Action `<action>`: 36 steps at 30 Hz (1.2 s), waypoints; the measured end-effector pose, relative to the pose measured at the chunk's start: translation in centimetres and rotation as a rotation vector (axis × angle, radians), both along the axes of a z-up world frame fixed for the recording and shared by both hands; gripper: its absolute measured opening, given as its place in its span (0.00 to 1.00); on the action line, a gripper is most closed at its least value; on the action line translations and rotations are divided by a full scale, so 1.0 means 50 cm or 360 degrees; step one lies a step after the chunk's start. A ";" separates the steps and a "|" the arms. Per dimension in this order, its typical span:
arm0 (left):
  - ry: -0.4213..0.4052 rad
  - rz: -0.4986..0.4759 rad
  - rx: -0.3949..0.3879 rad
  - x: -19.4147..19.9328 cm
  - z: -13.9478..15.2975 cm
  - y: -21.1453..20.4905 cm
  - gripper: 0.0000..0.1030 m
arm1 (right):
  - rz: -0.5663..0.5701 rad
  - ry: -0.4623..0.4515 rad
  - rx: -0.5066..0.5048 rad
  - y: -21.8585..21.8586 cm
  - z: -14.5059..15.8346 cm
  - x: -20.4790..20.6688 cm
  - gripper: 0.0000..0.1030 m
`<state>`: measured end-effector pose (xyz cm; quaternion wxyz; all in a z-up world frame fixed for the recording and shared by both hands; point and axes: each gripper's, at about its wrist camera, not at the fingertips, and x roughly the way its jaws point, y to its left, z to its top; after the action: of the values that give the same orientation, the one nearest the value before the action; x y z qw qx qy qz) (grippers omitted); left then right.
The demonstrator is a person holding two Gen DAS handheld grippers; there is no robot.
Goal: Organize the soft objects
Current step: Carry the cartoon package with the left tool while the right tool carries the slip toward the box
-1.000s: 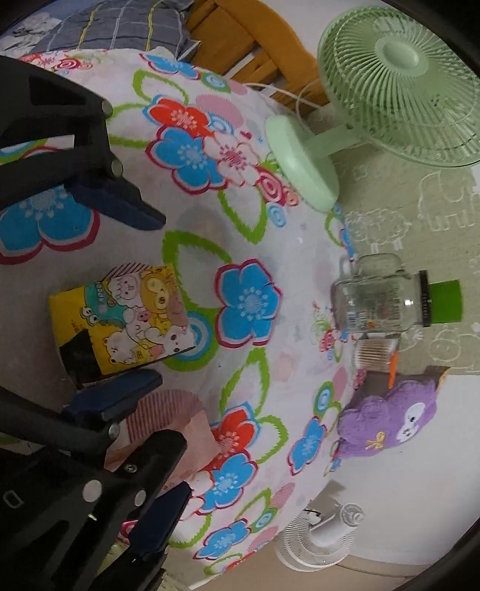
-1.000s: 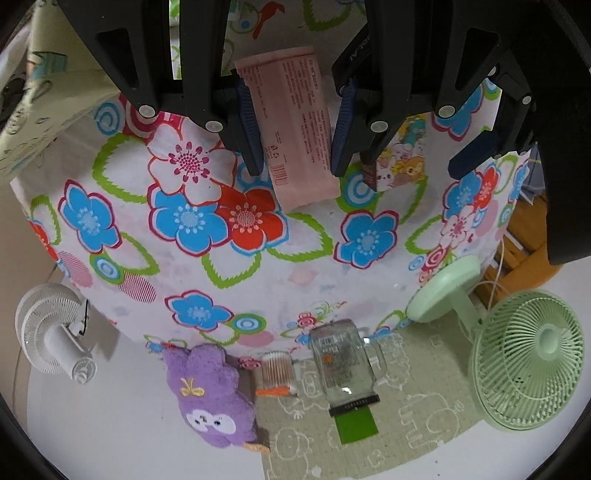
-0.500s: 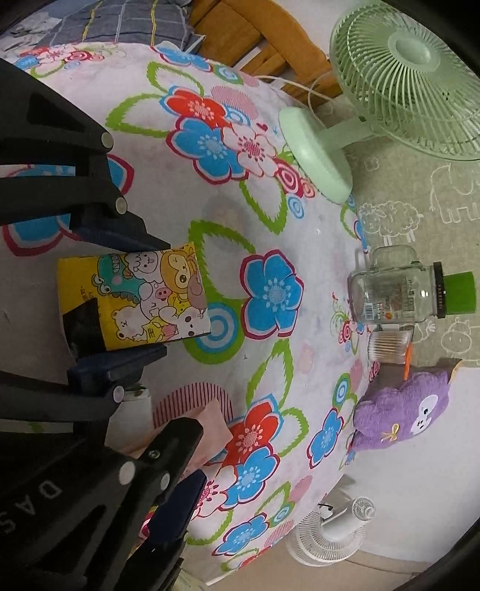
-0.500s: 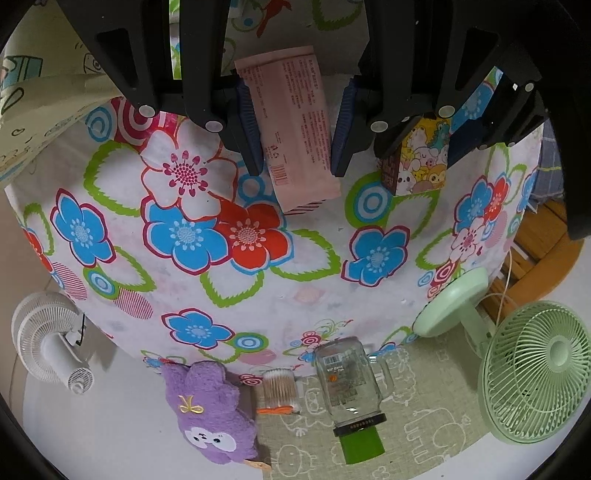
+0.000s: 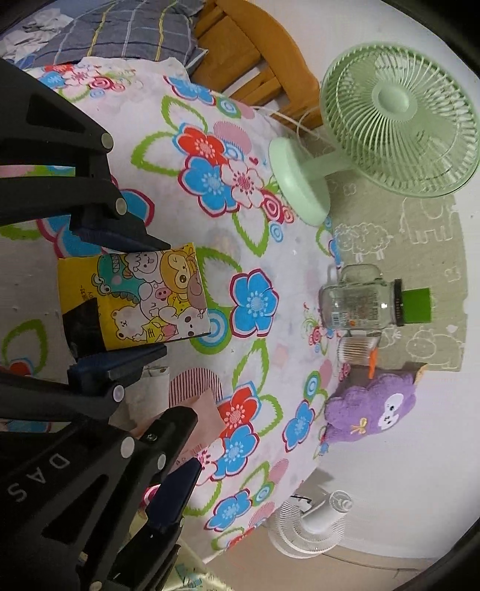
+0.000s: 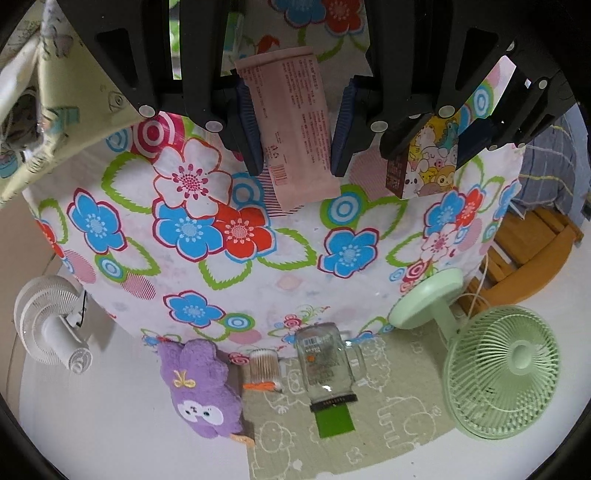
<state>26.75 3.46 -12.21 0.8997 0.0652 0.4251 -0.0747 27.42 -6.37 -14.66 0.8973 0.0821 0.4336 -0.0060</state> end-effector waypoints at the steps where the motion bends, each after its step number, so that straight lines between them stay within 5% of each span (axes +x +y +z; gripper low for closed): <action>1: -0.0009 0.0004 -0.0002 -0.006 0.005 0.001 0.46 | 0.0006 -0.0012 -0.0002 0.001 0.007 -0.007 0.40; 36: -0.0304 0.0121 -0.0067 -0.270 0.156 -0.036 0.46 | 0.0202 -0.0317 -0.0115 -0.027 0.178 -0.260 0.40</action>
<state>13.22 1.68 -4.42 0.9395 0.0370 0.3380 -0.0427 14.41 -7.73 -5.74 0.9369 0.0223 0.3462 0.0434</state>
